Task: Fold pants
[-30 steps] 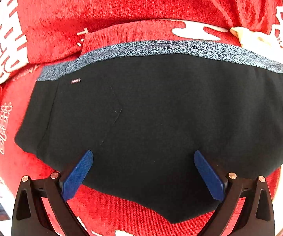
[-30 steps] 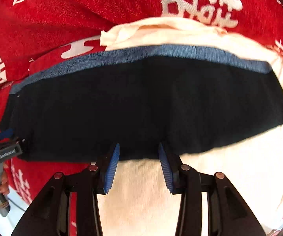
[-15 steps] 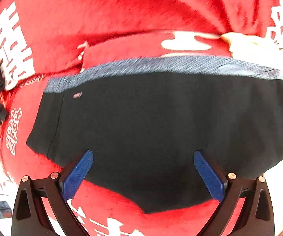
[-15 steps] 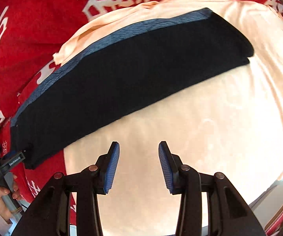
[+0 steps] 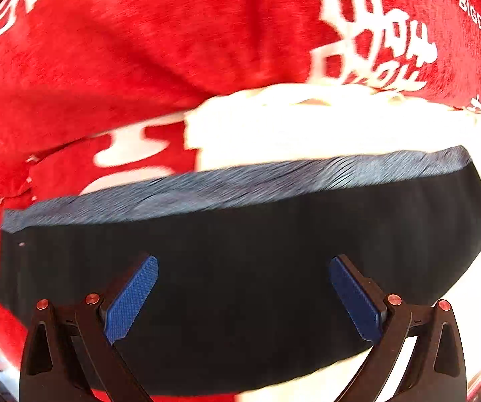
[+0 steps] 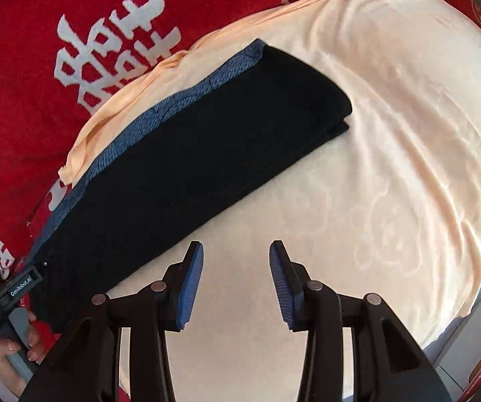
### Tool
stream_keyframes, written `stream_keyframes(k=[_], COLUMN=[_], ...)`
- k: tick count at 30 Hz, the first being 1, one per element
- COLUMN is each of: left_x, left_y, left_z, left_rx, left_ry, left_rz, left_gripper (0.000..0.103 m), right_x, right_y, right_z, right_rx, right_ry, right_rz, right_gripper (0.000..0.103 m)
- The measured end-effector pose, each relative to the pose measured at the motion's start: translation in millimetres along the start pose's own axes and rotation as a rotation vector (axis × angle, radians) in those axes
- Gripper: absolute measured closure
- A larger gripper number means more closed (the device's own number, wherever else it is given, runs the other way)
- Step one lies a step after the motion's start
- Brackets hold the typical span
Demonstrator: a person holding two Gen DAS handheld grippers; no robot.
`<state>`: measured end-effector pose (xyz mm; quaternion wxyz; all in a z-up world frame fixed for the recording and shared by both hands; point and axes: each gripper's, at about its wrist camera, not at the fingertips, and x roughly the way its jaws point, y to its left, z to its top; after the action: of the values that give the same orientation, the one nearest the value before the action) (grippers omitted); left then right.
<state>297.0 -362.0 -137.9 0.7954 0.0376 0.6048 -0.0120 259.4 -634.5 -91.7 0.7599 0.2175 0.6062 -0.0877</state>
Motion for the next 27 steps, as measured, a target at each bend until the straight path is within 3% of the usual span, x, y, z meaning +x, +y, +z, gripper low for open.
stream_keyframes(k=[5, 7, 10, 16, 25, 27], left_x=[35, 38, 36, 36, 26, 16], left_y=[-28, -27, -28, -36, -45, -38], left_z=[2, -1, -3, 1, 6, 16], left_rx=[0.001, -0.030, -0.004, 0.006, -0.002, -0.014], left_ry=[0.079, 0.064, 0.052, 0.053, 0.081, 0.047], left_rz=[0.050, 0.045, 0.049, 0.080, 0.084, 0.097], left_gripper=[0.000, 0.000, 0.000, 0.000, 0.000, 0.000], right_x=[6, 19, 40, 38, 39, 36], right_y=[-4, -1, -3, -30, -28, -20], right_z=[44, 58, 62, 60, 65, 67], right_rx=[-0.040, -0.070, -0.125, -0.090, -0.084, -0.107], right_ry=[-0.049, -0.036, -0.001, -0.018, 0.000, -0.005], right_rz=[0.025, 0.026, -0.034, 0.029, 0.023, 0.007], right_gripper=[0.058, 0.058, 0.058, 0.060, 0.059, 0.058])
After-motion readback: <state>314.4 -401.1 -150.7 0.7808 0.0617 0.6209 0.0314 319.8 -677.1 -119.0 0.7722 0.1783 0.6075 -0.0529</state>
